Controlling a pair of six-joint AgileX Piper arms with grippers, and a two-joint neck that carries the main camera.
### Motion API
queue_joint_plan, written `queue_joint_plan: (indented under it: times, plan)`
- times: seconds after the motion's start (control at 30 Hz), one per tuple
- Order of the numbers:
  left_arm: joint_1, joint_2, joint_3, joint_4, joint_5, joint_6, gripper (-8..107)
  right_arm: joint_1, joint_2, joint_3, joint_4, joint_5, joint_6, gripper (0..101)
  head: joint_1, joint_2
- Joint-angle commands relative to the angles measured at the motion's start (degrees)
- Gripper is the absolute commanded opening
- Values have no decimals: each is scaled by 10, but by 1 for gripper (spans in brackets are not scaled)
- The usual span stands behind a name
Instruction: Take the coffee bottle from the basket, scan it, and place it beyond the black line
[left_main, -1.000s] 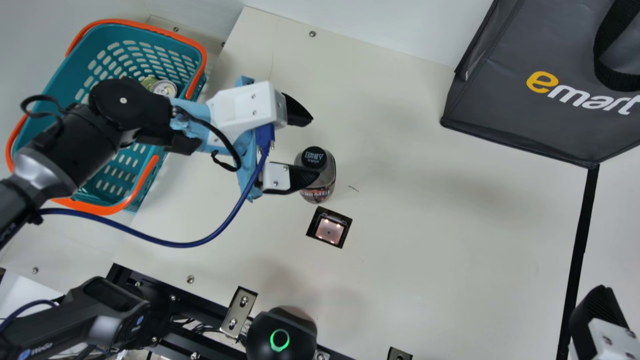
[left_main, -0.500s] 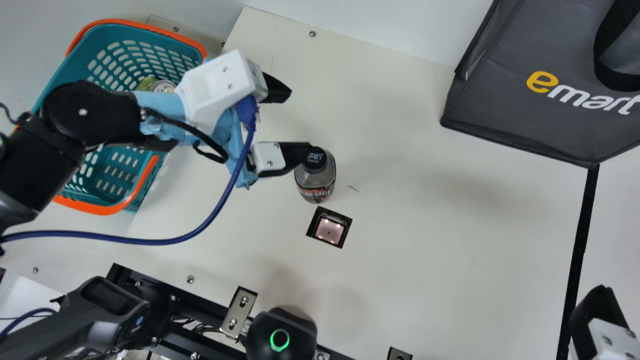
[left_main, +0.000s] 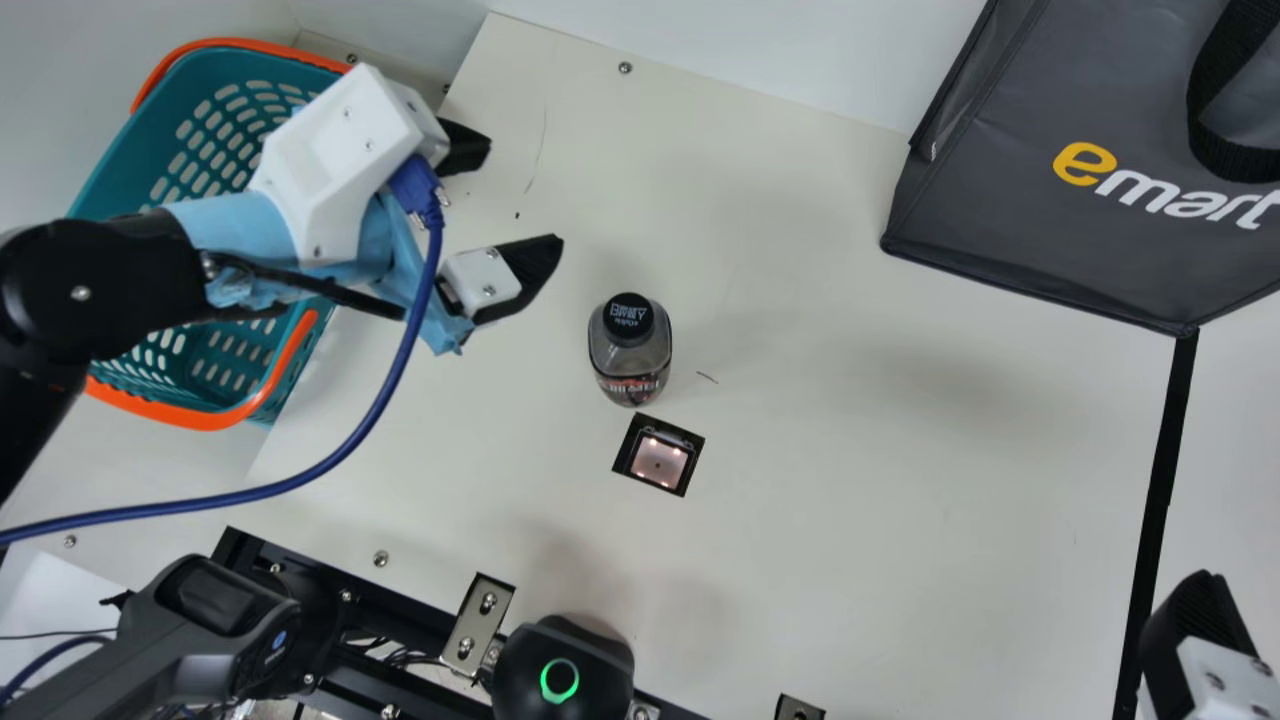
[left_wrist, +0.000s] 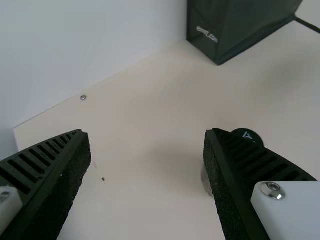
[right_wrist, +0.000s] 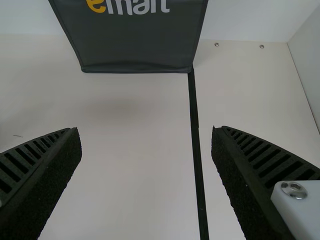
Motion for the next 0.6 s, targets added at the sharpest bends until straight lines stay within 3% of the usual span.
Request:
queue_joint_plan:
  times: [0.0,0.2,0.57]
  plan:
    - [4,-8,4,22,-6,-19,90,0,0,0,0,0,0,91,-10,1]
    - [14,-26,12,56,-13,-51,90,0,0,0,0,0,0,91,-10,1]
    - [30,-37,14,54,-6,-45,90,0,0,0,0,0,0,91,-10,-146]
